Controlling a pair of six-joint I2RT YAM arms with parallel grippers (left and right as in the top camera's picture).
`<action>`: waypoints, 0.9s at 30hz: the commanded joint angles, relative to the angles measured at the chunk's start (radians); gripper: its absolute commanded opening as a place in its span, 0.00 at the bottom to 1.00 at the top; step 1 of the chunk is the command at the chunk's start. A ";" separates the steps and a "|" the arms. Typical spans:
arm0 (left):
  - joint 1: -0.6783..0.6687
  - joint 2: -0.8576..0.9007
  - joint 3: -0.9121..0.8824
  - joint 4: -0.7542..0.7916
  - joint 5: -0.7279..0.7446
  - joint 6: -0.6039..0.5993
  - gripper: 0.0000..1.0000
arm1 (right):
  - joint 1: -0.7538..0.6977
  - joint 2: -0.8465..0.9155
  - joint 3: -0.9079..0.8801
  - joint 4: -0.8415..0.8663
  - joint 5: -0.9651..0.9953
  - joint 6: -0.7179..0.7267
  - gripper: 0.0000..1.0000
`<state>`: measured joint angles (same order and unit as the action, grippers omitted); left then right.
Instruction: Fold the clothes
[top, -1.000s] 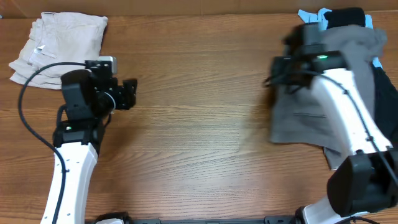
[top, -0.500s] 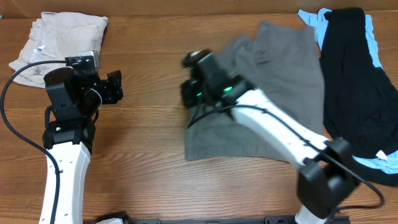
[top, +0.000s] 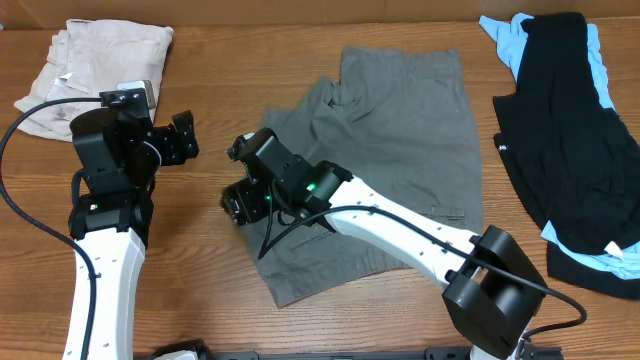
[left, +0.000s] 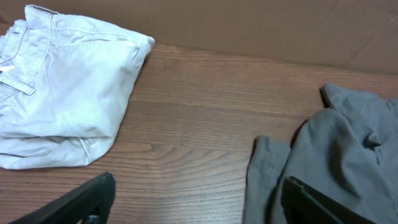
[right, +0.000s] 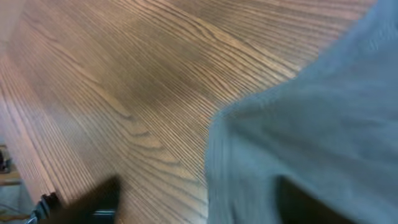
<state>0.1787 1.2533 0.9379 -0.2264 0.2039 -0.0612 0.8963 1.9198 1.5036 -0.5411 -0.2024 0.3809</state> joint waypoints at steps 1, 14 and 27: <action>0.003 0.016 0.028 0.000 -0.003 -0.006 0.89 | -0.077 -0.081 0.024 -0.021 0.000 0.045 1.00; -0.164 0.240 0.028 0.060 0.085 0.084 0.91 | -0.513 -0.119 0.022 -0.180 0.077 0.042 1.00; -0.273 0.565 0.230 0.108 0.058 0.145 0.92 | -0.570 -0.117 -0.025 -0.155 0.082 0.039 1.00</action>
<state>-0.0742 1.7531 1.0290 -0.0582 0.2573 0.0338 0.3267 1.8301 1.5009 -0.7029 -0.1261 0.4183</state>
